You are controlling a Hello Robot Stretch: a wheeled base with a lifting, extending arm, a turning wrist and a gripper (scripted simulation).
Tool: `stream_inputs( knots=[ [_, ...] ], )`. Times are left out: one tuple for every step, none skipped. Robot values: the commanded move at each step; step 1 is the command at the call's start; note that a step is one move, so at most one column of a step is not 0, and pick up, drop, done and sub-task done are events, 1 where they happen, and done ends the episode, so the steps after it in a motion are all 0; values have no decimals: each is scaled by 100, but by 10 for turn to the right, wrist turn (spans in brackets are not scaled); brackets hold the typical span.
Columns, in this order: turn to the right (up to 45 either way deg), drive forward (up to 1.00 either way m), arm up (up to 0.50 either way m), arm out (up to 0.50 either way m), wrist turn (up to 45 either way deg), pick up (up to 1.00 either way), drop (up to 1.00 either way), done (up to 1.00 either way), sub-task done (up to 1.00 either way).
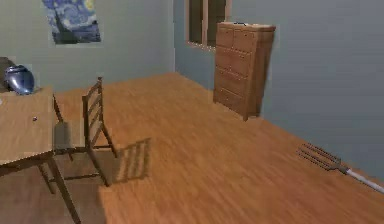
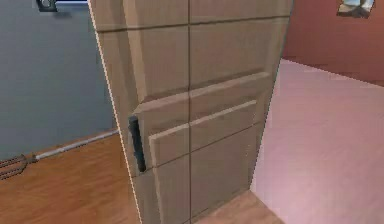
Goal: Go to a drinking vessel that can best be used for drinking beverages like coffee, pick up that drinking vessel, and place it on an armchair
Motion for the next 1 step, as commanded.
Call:
stream_inputs(
  knots=[
    [0, 100, 0, 0, 0, 0, 0, 0, 0]
  ],
)
